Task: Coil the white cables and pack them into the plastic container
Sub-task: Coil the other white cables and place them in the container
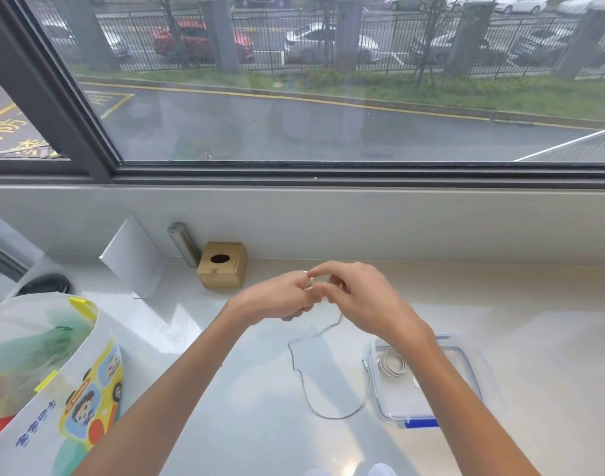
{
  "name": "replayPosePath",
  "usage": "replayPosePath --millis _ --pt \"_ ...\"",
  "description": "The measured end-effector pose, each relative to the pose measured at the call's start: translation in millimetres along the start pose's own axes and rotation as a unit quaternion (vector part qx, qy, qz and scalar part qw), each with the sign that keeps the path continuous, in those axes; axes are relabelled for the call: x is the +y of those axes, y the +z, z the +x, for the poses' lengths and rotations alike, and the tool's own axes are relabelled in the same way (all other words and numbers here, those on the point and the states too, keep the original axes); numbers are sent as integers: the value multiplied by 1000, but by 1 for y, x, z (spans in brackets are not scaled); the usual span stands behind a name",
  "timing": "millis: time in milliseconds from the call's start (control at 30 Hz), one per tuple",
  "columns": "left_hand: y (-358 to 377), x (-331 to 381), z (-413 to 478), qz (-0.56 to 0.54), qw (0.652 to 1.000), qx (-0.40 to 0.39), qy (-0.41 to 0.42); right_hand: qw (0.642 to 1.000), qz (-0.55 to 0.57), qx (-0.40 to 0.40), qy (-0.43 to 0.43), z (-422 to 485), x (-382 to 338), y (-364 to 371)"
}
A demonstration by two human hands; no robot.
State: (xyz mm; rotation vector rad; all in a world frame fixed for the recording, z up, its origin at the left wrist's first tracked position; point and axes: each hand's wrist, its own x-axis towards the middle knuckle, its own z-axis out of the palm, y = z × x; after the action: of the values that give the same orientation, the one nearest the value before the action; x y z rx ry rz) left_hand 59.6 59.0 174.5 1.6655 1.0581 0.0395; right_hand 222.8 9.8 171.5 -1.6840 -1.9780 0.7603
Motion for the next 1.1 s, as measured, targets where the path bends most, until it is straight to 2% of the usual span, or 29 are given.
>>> replayPosePath --millis 67,167,267,367,433,567,633,767,900,967,1000,1033,1100 --pt "2 1 -4 -52 995 -72 35 990 -86 51 -100 -1 -5 -15" --pt "8 5 -11 -165 971 -135 111 952 -126 105 -259 -1 -16 -43" --pt "7 13 -18 -339 904 -172 194 929 -119 152 -315 -5 -19 -68" --pt "-1 16 -19 -468 844 -167 204 916 -112 189 -337 -9 -15 -78" --pt "-1 17 -17 -487 839 -144 196 922 -79 192 -327 -11 -13 -76" --pt "18 27 -15 -399 890 -113 191 924 -61 193 -326 -5 -7 -71" --pt "29 34 -17 -372 899 -129 193 922 -34 202 -328 2 -5 -71" --pt "31 45 -25 -426 861 -205 189 941 159 147 -261 14 -2 -67" --pt "23 50 -24 -521 806 -198 201 921 375 59 -91 18 4 -27" --pt "17 48 -20 -571 777 -165 206 916 396 54 -16 7 5 10" --pt "13 46 -19 -588 769 -140 209 920 388 53 -6 -1 6 28" --pt "8 44 -18 -593 769 -110 214 926 374 42 -4 -11 6 43" --pt "-2 35 -15 -555 800 -19 227 944 329 14 -8 -31 7 63"
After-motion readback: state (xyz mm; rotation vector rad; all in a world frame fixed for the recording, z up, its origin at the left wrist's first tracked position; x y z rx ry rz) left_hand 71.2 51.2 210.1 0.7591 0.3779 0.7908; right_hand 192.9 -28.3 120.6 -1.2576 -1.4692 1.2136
